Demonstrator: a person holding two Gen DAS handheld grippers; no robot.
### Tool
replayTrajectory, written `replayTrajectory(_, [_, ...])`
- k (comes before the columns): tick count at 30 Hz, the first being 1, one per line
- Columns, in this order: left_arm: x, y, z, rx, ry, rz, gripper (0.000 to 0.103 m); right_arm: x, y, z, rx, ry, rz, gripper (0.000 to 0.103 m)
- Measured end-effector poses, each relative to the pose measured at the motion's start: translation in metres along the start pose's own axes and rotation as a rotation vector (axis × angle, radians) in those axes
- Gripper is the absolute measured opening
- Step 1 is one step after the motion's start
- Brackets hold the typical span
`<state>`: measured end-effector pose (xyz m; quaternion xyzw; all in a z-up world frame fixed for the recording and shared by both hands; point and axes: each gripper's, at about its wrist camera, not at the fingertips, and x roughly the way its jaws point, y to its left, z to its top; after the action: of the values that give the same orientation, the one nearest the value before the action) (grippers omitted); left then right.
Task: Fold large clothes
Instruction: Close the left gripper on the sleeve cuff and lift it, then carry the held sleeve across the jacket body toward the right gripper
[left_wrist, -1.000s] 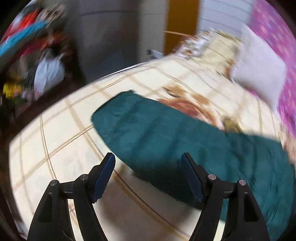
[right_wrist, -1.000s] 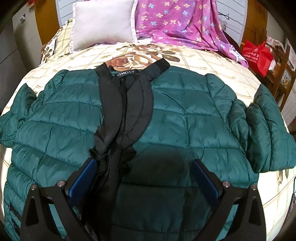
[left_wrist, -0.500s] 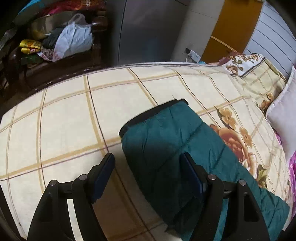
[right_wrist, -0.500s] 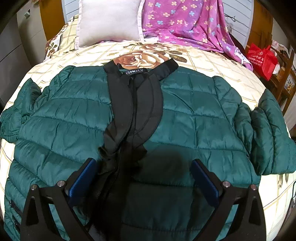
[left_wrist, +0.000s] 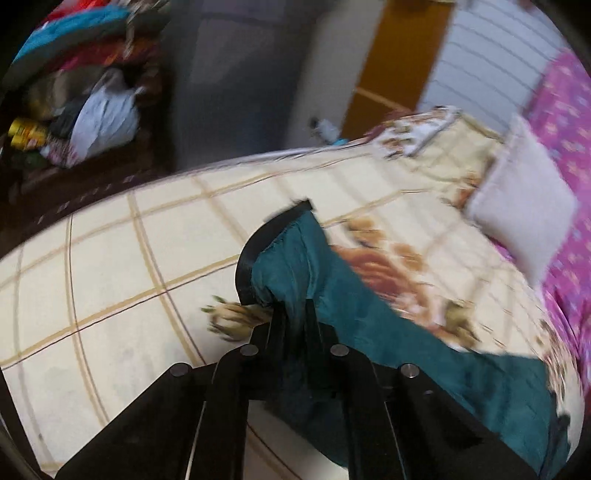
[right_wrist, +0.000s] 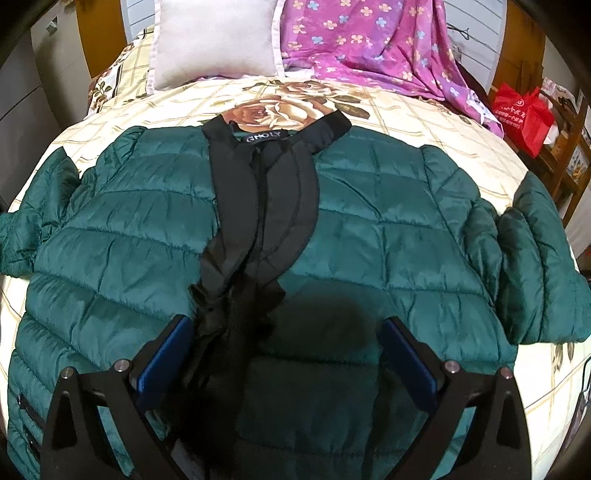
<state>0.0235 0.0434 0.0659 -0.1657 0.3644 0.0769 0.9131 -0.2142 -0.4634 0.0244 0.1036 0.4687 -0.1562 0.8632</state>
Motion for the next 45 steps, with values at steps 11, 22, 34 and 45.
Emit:
replayTrajectory(11, [-0.116,-0.092,-0.040,0.217,-0.061,-0.210,0.000,-0.014,-0.024,-0.012,0.033,0.008,-0.016,0.103])
replayTrajectory(22, [-0.146,-0.139,-0.066,0.326,-0.049,-0.298,0.000,-0.014,-0.040,-0.019,0.061,0.024,-0.026,0.103])
replayTrajectory(34, [-0.182,-0.212,-0.125,0.484,0.030,-0.429,0.000,-0.033,-0.063,-0.017,0.082,-0.018,-0.014,0.103])
replayTrajectory(45, [-0.193,-0.315,-0.224,0.665,0.182,-0.565,0.000,-0.061,-0.127,-0.031,0.164,-0.053,-0.030,0.103])
